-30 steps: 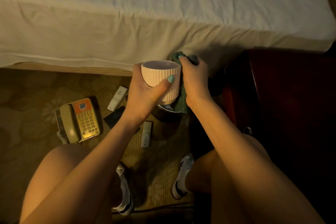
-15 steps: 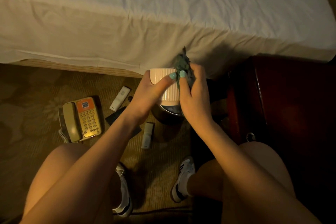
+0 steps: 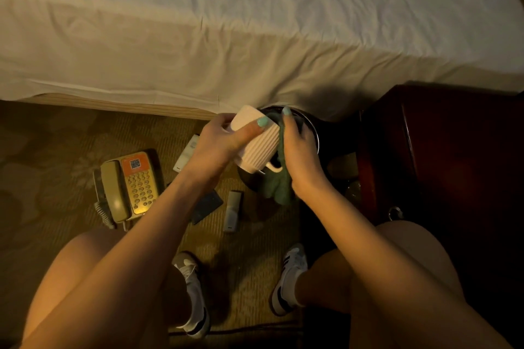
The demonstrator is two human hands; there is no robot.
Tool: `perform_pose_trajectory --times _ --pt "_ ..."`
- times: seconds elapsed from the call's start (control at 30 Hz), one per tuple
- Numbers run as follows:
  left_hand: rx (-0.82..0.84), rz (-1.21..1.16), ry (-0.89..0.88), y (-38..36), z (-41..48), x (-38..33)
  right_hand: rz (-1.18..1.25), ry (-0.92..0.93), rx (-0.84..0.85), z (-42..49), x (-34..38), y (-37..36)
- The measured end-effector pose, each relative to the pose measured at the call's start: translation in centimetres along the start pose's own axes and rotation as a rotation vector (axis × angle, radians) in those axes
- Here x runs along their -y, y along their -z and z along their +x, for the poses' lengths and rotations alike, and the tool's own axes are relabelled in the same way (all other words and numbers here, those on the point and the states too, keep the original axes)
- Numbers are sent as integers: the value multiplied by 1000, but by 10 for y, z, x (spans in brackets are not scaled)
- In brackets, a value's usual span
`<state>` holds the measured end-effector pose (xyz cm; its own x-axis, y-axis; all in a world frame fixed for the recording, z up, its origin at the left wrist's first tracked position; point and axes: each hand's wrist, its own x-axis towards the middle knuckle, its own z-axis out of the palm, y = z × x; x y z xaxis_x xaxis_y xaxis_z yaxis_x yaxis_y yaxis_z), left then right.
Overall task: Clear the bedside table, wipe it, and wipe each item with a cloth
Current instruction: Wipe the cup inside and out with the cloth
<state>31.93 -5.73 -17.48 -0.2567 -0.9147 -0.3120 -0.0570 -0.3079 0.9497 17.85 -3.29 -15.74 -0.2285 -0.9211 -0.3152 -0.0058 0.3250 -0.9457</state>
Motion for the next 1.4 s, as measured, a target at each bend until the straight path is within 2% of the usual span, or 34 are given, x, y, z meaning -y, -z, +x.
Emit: perform_pose_trajectory --times 0.13,0.2,0.27,0.33,0.4,0.53,0.7,0.8,0.93,1.0,1.1,1.17,1.27,1.3,1.37,1.4 --pt "11 -10 44 -4 -1 1 97 -176 -97 8 0 2" --pt "-25 -1 11 -10 -6 1 235 -252 -44 14 6 12" --pt "-101 -111 1 -16 -9 3 352 -309 24 15 11 19" --pt "-112 -307 53 -19 -8 1 413 -300 85 15 12 17" --pt "-41 -404 113 -23 -9 -3 426 -247 88 11 11 15" --pt "95 -376 174 -32 -12 -5 257 -156 -32 10 12 13" --pt "93 -356 181 -32 -11 -9 149 -80 -67 14 11 18" --pt "93 -366 188 -29 -12 -11 210 -110 -3 17 6 19" --pt "47 -435 202 -27 -11 -11 243 -244 204 20 4 23" --pt "24 -442 190 -27 -9 -10 261 -217 224 22 0 26" --pt "-6 -325 150 -29 -6 -12 275 -175 136 25 -8 21" --pt "-77 -189 131 -31 -4 -10 299 -219 93 26 -8 17" --pt "-204 97 -87 -26 -7 -14 314 -230 54 29 -5 17" --pt "-168 112 -149 -22 -10 -15 301 -210 29 28 -2 17" --pt "-38 56 -160 -19 -15 -16 277 -159 -20 26 3 17" --pt "9 102 -175 -20 -17 -14 251 -121 -24 24 4 17"
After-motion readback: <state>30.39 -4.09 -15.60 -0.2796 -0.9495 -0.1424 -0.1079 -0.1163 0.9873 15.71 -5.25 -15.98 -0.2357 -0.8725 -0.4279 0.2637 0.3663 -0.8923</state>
